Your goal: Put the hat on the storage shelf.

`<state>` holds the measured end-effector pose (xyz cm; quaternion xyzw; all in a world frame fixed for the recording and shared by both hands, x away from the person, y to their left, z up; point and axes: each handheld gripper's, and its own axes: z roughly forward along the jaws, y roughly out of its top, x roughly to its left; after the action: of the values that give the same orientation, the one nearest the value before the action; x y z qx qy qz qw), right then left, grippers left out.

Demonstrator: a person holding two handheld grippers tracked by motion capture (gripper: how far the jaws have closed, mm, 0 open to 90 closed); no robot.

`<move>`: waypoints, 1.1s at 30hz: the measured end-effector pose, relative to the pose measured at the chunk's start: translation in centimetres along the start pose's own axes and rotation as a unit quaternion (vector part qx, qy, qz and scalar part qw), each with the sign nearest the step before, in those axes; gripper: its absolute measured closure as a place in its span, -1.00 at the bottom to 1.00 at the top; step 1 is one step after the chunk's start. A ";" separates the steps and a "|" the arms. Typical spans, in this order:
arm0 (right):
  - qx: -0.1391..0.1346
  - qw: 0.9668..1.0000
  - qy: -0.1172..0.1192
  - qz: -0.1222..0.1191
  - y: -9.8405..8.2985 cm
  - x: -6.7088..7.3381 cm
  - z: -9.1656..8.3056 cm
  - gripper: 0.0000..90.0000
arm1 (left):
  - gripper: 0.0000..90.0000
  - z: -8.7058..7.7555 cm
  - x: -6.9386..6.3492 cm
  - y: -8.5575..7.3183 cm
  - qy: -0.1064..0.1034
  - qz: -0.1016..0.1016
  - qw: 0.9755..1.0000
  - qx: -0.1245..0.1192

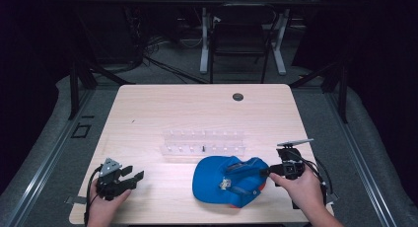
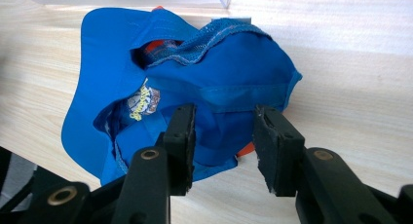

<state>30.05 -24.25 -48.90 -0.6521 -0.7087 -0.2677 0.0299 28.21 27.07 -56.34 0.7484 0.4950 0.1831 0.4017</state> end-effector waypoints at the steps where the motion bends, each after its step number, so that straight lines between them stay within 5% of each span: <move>1: -0.001 1.000 0.004 0.004 0.0 -0.1 0.1 0.34 | 0.02 0.0 0.0 0.0 0.001 0.000 1.000 0.000; 11: 0.018 1.000 0.018 0.016 -0.2 -0.5 0.9 0.39 | 0.02 0.0 0.0 0.0 0.002 0.000 1.000 0.001; 24: 0.034 0.999 0.017 0.003 -0.3 -0.1 1.4 0.88 | 0.02 0.1 0.1 0.0 0.003 -0.002 1.000 -0.001; 33: 0.041 0.999 0.025 0.006 0.0 -0.1 0.6 1.00 | 0.02 0.0 0.1 0.0 0.004 -0.002 1.000 -0.001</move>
<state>30.28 -24.11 -49.50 -0.6477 -0.7141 -0.2545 0.0761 28.26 27.13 -56.40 0.7465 0.4977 0.1857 0.4008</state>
